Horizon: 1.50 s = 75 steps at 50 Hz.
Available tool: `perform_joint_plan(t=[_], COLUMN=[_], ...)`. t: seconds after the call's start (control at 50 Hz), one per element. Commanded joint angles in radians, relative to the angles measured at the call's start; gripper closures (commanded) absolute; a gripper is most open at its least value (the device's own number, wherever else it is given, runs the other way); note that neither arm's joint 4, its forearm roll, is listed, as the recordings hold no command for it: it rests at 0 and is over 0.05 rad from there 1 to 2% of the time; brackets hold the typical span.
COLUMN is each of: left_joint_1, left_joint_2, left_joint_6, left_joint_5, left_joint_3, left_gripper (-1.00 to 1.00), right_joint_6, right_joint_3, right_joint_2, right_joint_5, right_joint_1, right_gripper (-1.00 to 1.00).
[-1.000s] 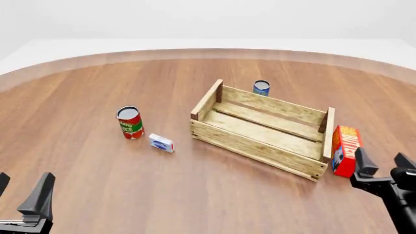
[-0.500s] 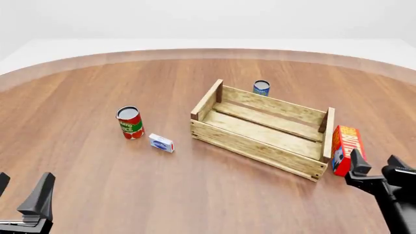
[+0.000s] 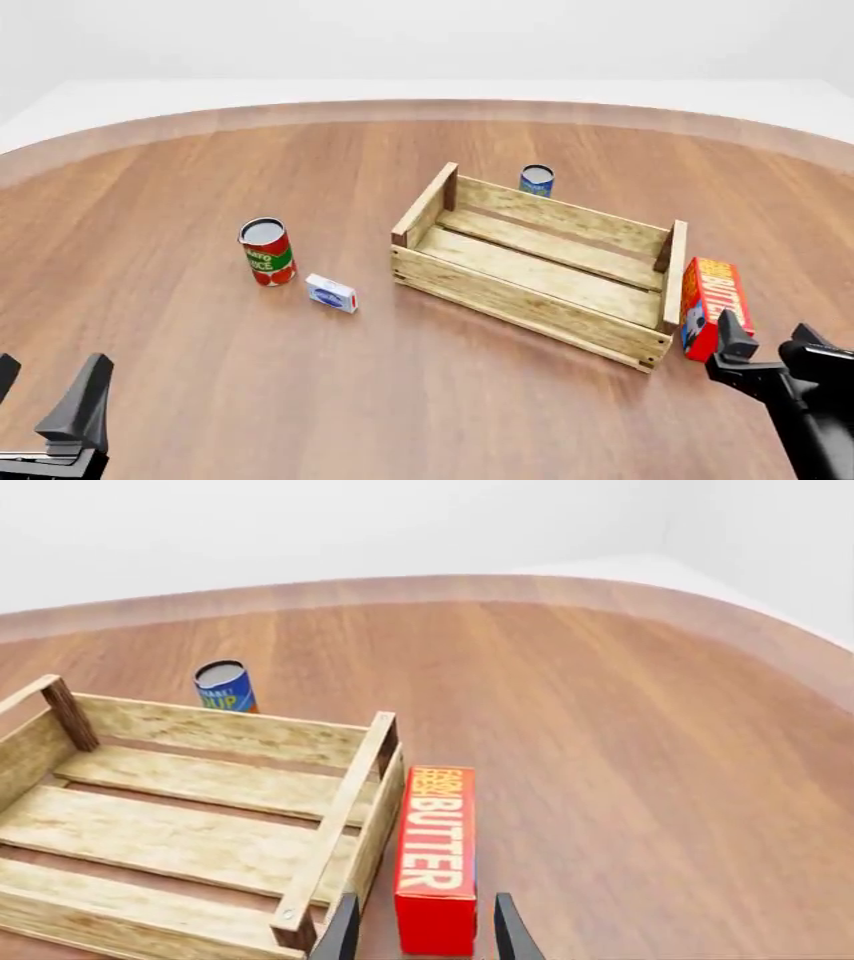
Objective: Pick up the butter and put it in the tray.
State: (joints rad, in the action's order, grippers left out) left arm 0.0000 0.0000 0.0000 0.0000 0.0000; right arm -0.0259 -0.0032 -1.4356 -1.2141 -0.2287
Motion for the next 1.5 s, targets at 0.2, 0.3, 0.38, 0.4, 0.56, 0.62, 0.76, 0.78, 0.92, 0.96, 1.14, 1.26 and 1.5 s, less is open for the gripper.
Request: perform_joint_plan(t=[0.2, 0.3, 0.38, 0.4, 0.56, 0.62, 0.76, 0.78, 0.92, 0.96, 1.14, 1.26, 1.5], left_joint_1=[0.0, 0.0, 0.0, 0.0, 0.0, 0.0, 0.0, 0.0, 0.0, 0.0, 0.0, 0.0, 0.0], left_joint_2=[0.0, 0.0, 0.0, 0.0, 0.0, 0.0, 0.0, 0.0, 0.0, 0.0, 0.0, 0.0, 0.0], left_joint_6=[0.0, 0.0, 0.0, 0.0, 0.0, 0.0, 0.0, 0.0, 0.0, 0.0, 0.0, 0.0, 0.0], left_joint_5=[0.0, 0.0, 0.0, 0.0, 0.0, 0.0, 0.0, 0.0, 0.0, 0.0, 0.0, 0.0, 0.0], left_joint_3=[0.0, 0.0, 0.0, 0.0, 0.0, 0.0, 0.0, 0.0, 0.0, 0.0, 0.0, 0.0, 0.0], left_gripper=[-1.0, -1.0, -1.0, -1.0, -1.0, -1.0, -1.0, -1.0, -1.0, -1.0, -1.0, -1.0, -1.0], right_joint_6=[0.0, 0.0, -0.003, -0.003, -0.003, -0.004, -0.005, -0.004, -0.002, -0.002, -0.002, -0.004, -0.016], right_joint_3=[-0.044, -0.058, -0.071, -0.073, -0.086, -0.092, -0.107, -0.111, -0.122, -0.125, -0.146, -0.155, -0.172], right_joint_2=[-0.071, -0.09, -0.108, -0.109, -0.128, -0.138, -0.16, -0.165, -0.185, -0.19, -0.226, -0.246, -0.284], right_joint_5=[-0.006, -0.006, -0.006, -0.006, -0.006, -0.006, -0.006, -0.006, -0.006, -0.006, -0.006, -0.006, -0.006], right_joint_1=[-0.005, -0.007, -0.005, -0.005, -0.006, -0.008, -0.006, -0.006, -0.007, -0.007, -0.006, -0.007, -0.016], right_gripper=[-1.0, -1.0, -1.0, -1.0, -1.0, -1.0, -1.0, -1.0, -1.0, -1.0, -1.0, -1.0, -1.0])
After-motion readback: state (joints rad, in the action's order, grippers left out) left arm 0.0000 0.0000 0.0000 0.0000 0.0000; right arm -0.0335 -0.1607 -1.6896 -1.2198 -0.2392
